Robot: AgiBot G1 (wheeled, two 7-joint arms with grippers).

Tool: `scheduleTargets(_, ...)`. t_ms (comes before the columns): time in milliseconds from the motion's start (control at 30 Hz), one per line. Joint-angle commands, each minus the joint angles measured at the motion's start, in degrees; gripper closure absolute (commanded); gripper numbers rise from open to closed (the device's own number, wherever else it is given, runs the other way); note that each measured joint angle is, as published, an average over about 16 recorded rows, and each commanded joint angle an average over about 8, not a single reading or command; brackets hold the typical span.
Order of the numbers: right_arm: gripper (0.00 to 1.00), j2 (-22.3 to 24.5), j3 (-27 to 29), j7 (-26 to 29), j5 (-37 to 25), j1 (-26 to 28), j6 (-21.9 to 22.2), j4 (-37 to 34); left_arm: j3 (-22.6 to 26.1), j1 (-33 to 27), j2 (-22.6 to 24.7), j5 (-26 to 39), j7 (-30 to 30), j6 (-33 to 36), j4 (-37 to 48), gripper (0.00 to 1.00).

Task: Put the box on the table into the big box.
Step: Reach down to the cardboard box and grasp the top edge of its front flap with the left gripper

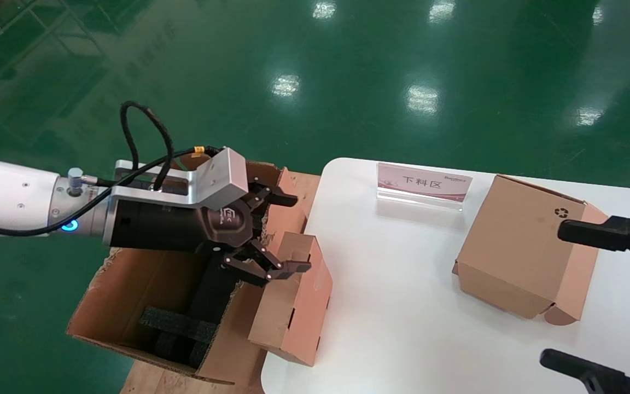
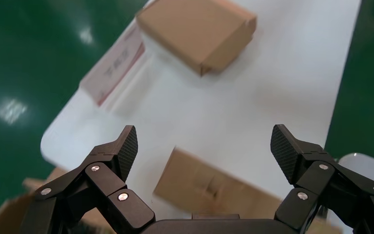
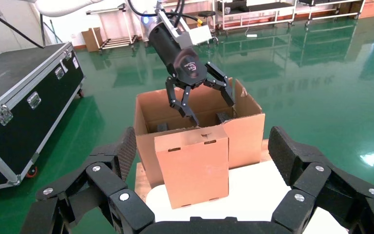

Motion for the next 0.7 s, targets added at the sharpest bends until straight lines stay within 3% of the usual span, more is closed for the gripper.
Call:
scheduleTargets(33,0.0,0.0,0.0,0.0,0.0,0.0,0.0,0.0,0.9,-1.1,-0.1,1.8,-1.9,-0.1,-0.2,0.0)
scheduleTargets(400,0.0,0.0,0.0,0.0,0.0,0.0,0.0,0.0,9.0,-11.7,0.7,7.4,-16.6,2.6,-1.1,0.0)
scheduleTargets(700,0.0,0.0,0.0,0.0,0.0,0.0,0.0,0.0,20.1,-23.8,4.0,13.4,-31.9,7.0,-3.0,0.0)
